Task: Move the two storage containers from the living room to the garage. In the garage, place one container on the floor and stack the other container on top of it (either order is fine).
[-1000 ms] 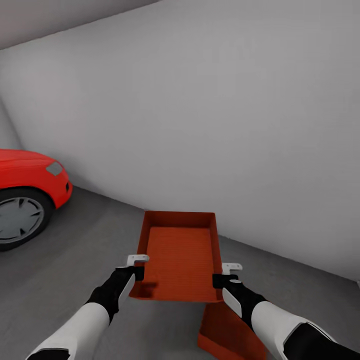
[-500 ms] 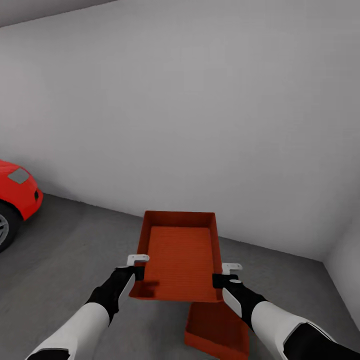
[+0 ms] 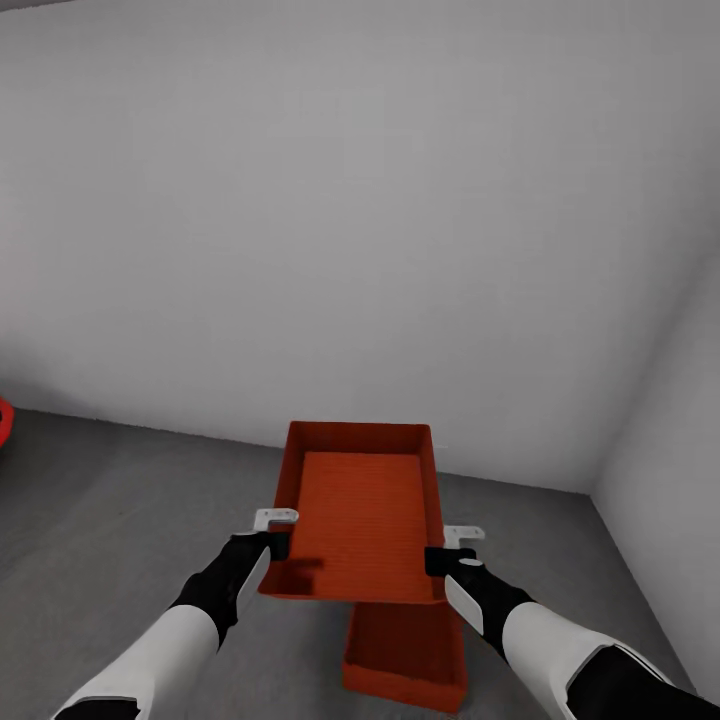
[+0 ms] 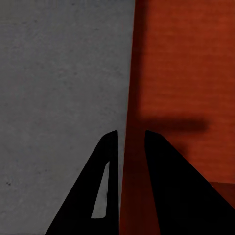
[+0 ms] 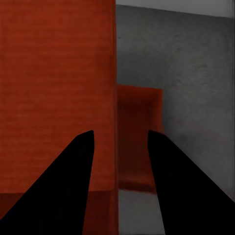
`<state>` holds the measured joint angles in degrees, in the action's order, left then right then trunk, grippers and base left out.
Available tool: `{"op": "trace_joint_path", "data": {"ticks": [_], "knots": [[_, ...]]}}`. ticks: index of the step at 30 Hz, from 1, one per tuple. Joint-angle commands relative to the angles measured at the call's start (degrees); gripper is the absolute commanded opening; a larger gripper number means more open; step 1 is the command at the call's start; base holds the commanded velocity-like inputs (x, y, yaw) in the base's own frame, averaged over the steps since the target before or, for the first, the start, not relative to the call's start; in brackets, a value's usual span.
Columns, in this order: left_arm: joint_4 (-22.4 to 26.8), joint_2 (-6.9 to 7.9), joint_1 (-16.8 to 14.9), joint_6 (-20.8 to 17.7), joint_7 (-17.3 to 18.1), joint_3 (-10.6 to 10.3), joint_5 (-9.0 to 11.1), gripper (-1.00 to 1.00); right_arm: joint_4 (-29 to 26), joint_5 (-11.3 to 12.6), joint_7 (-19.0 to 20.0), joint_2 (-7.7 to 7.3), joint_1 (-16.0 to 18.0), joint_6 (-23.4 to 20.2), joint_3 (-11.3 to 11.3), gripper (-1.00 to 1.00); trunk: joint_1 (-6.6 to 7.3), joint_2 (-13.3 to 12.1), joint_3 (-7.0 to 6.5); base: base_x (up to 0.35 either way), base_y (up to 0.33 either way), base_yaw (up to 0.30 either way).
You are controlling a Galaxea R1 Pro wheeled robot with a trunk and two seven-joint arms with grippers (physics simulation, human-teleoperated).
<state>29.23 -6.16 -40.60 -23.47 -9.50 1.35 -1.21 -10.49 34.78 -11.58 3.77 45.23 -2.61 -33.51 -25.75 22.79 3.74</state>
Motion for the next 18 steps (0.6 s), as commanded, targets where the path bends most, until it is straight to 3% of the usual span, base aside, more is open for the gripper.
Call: {"op": "trace_joint_path", "data": {"ticks": [1,9,14,18], "knots": [[0.0,0.00,0.0,-0.3,-0.3,-0.6,0.9,-1.00,0.0,-0.2,-3.6,-1.77,0.1,-0.2,-0.7,-1.00,-0.04,0.1,0.13,0.000,0.000,-0.286],[-0.2,-0.02,0.0,-0.3,-0.2,-0.6,0.9,-1.00,0.0,-0.2,-3.6,-1.80,0.1,-0.2,-0.7,-1.00,-0.04,0.1,0.13,0.021,0.000,-0.286],[-0.4,-0.08,0.0,-0.3,-0.2,-0.5,0.9,-1.00,0.0,-0.2,-3.6,-1.77,0.0,-0.2,-0.7,-1.00,-0.04,0.1,0.13,0.252,0.000,-0.286],[-0.4,-0.08,0.0,-0.3,-0.2,-0.5,0.9,-1.00,0.0,-0.2,-3.4,-1.81,0.1,-0.2,-0.7,-1.00,-0.04,0.1,0.13,0.284,0.000,-0.078]]}}
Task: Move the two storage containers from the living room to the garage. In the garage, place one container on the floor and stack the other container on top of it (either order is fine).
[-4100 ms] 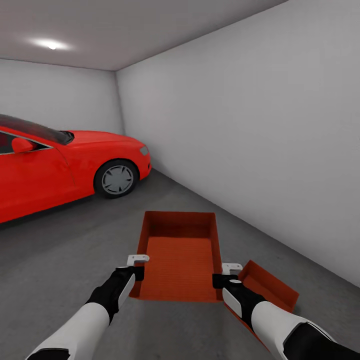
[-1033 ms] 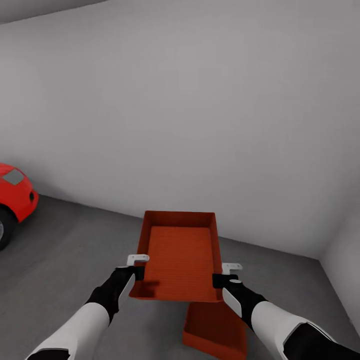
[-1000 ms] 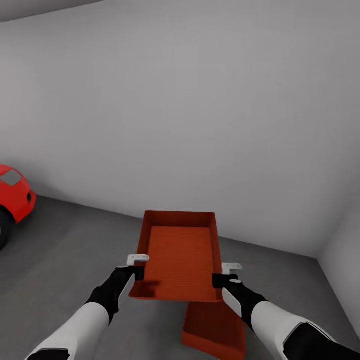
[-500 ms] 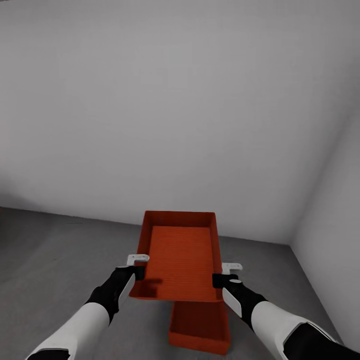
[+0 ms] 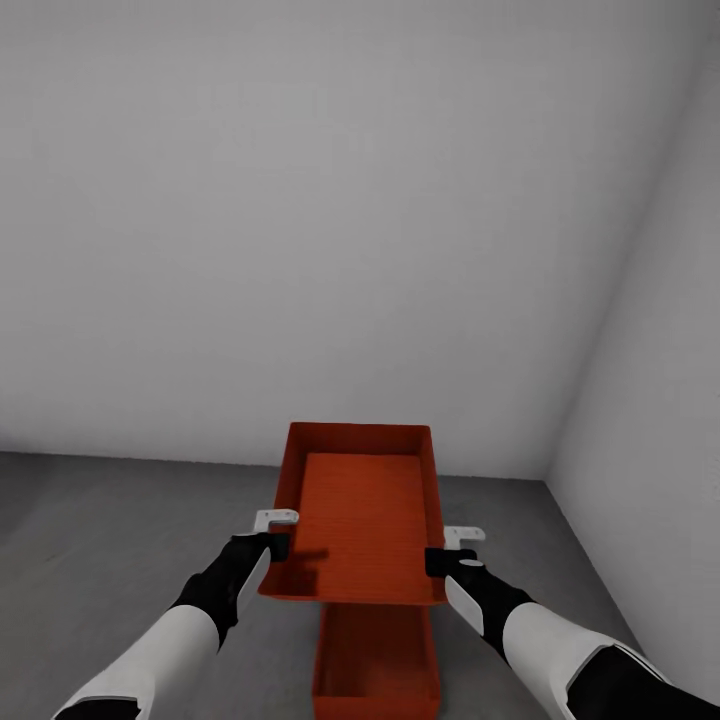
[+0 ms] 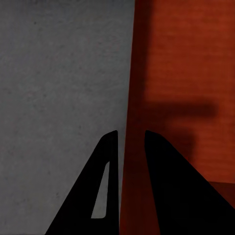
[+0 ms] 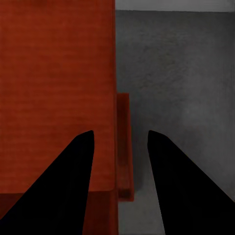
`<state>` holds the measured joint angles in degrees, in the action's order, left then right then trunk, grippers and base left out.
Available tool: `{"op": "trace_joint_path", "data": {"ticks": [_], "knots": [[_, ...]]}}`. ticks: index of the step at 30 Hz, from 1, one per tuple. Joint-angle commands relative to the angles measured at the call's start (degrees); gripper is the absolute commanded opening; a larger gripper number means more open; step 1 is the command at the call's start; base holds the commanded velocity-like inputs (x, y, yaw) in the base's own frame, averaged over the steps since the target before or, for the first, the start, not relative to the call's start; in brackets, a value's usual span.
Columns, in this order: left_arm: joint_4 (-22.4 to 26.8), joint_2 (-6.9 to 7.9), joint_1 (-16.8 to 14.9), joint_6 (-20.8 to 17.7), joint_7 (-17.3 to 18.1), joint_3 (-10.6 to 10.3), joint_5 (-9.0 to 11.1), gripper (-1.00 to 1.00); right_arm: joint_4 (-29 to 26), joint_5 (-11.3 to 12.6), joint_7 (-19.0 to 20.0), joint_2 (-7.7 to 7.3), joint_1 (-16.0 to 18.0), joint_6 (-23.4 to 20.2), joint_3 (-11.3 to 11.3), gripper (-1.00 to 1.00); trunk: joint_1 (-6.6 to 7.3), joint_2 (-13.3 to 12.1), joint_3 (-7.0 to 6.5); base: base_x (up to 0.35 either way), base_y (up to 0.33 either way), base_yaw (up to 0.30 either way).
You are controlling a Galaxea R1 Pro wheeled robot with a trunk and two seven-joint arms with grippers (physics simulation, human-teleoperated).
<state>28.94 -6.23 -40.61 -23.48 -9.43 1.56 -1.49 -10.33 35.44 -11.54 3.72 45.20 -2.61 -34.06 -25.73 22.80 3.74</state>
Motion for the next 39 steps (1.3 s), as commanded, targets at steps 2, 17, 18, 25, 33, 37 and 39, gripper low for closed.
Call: {"op": "trace_joint_path", "data": {"ticks": [2,17,18,25,33,37,39], "knots": [[-0.1,-0.01,0.0,-0.2,-0.2,-0.7,1.1,-1.00,-0.1,-0.9,-3.5,-1.71,0.1,-0.1,-0.1,-1.00,-0.06,0.1,0.12,0.086,0.000,-0.007],[-0.2,-0.02,0.0,-0.3,-0.2,-0.7,1.1,-1.00,-0.1,-0.9,-3.6,-1.67,0.1,-0.2,-0.1,-1.00,-0.06,0.1,0.12,0.097,0.000,-0.001],[-0.2,-0.01,0.0,-0.2,-0.2,-0.7,1.1,-1.00,-0.1,-0.9,-3.6,-1.64,0.1,-0.2,-0.1,-1.00,-0.06,0.1,0.12,0.304,0.000,0.000],[-0.2,-0.01,0.0,-0.2,-0.2,-0.7,1.1,-1.00,-0.1,-0.9,-3.6,-1.72,0.1,-0.2,-0.1,-1.00,-0.06,0.1,0.12,0.316,0.000,-0.009],[-0.1,-0.01,0.0,-0.2,-0.2,-0.7,1.1,-1.00,-0.1,-0.9,-3.7,-1.70,0.1,-0.2,-0.1,-1.00,-0.06,0.1,0.12,0.280,0.000,-0.222],[0.0,0.01,0.0,-0.2,-0.2,-0.7,1.1,-1.00,-0.1,-0.9,-3.7,-1.70,0.1,-0.2,-0.1,-1.00,-0.06,0.1,0.12,0.052,0.000,-0.280],[0.0,0.00,0.0,-0.2,-0.2,-0.7,1.1,-1.00,-0.1,-0.9,-3.7,-1.70,0.1,-0.2,-0.1,-1.00,-0.06,0.1,0.12,0.010,0.000,-0.256]]}}
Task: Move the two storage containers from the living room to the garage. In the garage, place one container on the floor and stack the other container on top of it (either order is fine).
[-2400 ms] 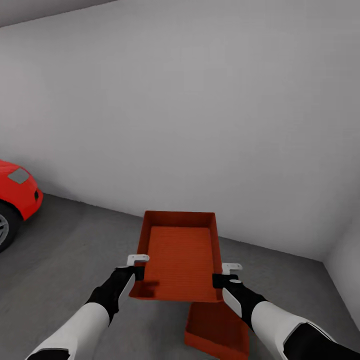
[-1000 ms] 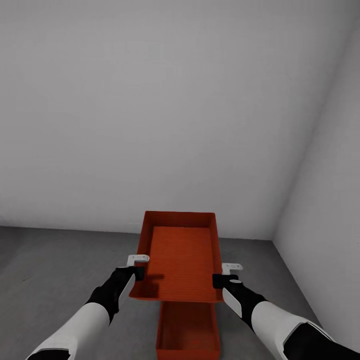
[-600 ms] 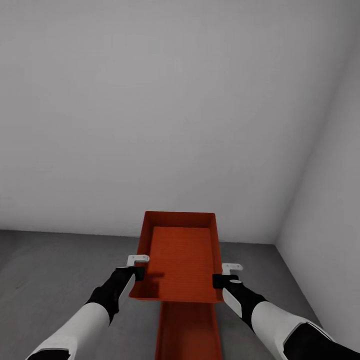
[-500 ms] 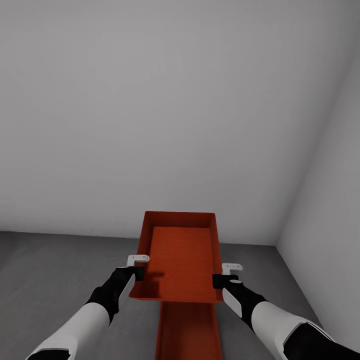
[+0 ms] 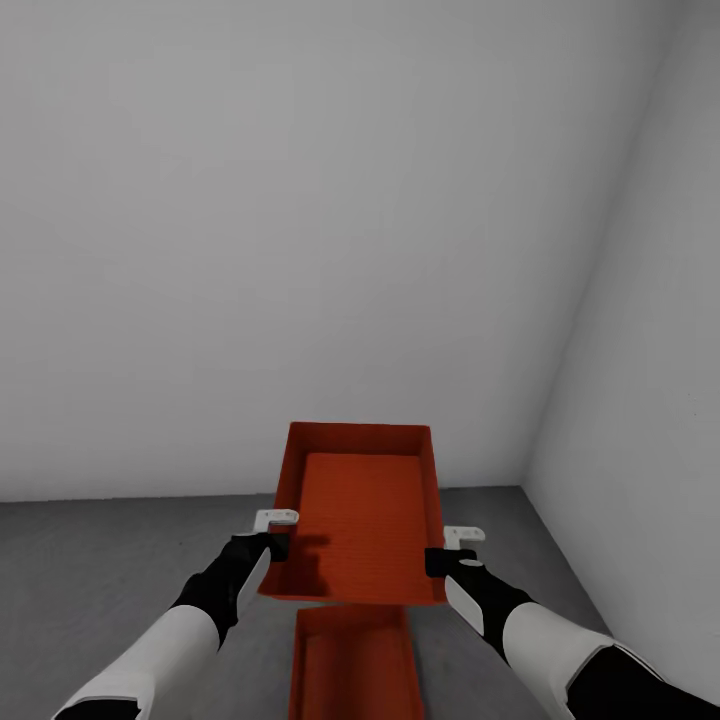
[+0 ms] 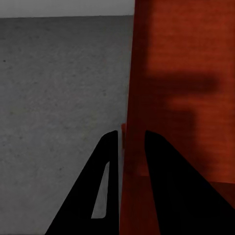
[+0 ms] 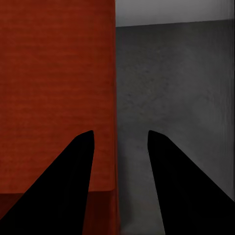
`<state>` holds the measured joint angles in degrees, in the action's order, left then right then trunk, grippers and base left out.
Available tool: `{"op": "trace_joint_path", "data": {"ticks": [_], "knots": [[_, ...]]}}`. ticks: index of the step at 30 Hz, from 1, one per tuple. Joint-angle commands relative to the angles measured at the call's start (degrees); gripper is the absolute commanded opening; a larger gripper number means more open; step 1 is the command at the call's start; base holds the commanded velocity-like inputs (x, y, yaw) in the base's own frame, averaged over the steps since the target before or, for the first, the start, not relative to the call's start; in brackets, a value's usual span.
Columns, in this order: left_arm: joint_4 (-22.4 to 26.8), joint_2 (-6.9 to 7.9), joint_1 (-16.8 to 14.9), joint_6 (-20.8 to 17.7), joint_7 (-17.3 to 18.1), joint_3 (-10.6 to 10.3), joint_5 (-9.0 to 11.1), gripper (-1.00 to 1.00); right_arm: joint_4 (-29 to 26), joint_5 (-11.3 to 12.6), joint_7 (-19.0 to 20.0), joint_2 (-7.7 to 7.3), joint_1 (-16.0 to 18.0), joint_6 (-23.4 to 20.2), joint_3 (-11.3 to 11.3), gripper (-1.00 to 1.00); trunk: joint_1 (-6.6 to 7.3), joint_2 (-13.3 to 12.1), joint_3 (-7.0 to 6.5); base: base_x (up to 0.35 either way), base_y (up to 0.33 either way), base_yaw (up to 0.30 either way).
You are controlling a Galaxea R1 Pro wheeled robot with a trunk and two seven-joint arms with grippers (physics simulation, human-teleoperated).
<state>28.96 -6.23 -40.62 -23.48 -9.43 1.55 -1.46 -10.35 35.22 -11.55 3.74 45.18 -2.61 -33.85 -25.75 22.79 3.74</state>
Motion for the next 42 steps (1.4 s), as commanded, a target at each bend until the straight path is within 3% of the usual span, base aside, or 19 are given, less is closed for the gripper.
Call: {"op": "trace_joint_path", "data": {"ticks": [1,21,42], "knots": [[-0.1,0.00,0.0,-0.3,-0.2,-0.7,1.1,-1.00,-0.1,-0.7,-3.7,-1.72,0.1,-0.2,-0.3,-1.00,-0.04,0.1,0.13,0.006,0.000,-0.184],[-0.1,0.04,0.0,-0.3,-0.2,-0.7,1.1,-1.00,-0.1,-0.7,-3.7,-1.72,0.1,-0.3,-0.3,-1.00,-0.04,0.1,0.18,0.000,0.000,-0.010],[0.0,0.01,0.0,-0.3,-0.3,-0.7,1.1,-1.00,-0.1,-0.7,-3.3,-1.85,0.1,-0.2,-0.3,-1.00,-0.04,0.1,1.73,0.000,0.000,0.000]]}}
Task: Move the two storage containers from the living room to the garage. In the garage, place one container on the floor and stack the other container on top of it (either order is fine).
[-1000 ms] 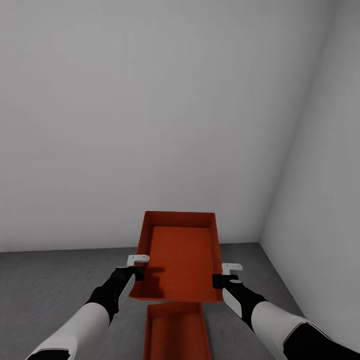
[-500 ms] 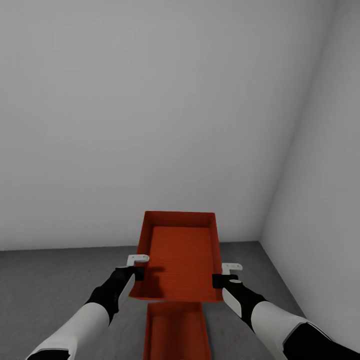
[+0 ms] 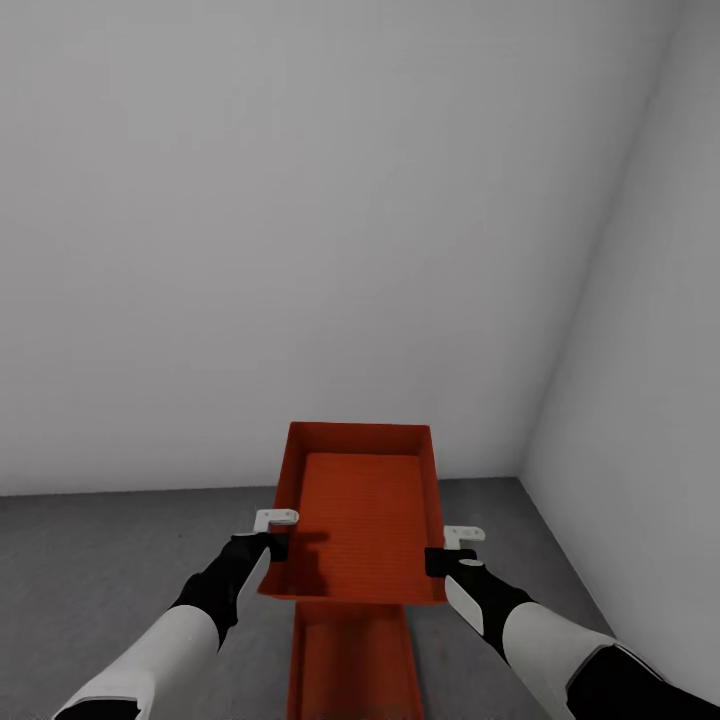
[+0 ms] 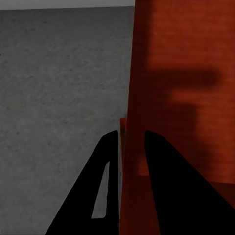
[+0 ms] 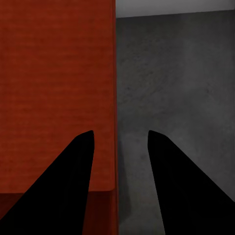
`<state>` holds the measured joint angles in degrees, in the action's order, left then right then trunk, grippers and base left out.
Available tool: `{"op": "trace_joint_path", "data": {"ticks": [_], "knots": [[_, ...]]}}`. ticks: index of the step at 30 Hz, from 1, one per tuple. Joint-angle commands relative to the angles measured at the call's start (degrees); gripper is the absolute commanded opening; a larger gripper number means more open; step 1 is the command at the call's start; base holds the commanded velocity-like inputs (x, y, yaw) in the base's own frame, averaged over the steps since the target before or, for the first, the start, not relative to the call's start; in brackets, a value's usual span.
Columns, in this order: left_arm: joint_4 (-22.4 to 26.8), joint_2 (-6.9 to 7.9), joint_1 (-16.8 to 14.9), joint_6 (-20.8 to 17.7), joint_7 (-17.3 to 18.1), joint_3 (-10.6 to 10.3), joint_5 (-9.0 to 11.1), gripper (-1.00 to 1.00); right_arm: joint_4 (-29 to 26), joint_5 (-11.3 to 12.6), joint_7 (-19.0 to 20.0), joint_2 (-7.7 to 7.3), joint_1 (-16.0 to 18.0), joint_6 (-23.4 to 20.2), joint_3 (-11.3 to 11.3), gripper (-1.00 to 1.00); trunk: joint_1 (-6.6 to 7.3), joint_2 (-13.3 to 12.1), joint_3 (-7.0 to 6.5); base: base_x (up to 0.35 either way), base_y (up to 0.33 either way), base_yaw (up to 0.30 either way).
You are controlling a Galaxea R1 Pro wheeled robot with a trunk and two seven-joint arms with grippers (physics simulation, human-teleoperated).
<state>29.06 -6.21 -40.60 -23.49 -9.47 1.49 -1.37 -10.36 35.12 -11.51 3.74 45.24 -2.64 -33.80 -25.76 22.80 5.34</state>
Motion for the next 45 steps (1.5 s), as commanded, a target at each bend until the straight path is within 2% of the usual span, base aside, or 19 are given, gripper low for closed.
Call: {"op": "trace_joint_path", "data": {"ticks": [1,16,45], "knots": [[-0.1,0.02,0.0,-0.2,-0.2,-0.7,1.0,-1.00,-0.1,-0.6,-3.4,-1.87,0.1,-0.2,-0.4,-1.00,-0.03,0.1,0.13,0.000,0.000,0.000],[0.0,-0.03,0.0,-0.2,-0.2,-0.7,1.0,-1.00,0.1,-0.6,-3.7,-1.73,0.1,-0.3,-0.4,-1.00,-0.03,0.1,0.26,0.000,0.000,0.000],[0.1,-0.11,0.0,-0.3,-0.9,-0.7,1.0,-1.00,0.1,-0.6,-3.8,-1.95,0.1,-0.2,-0.4,-1.00,-0.25,0.5,3.08,0.000,0.000,0.000]]}}
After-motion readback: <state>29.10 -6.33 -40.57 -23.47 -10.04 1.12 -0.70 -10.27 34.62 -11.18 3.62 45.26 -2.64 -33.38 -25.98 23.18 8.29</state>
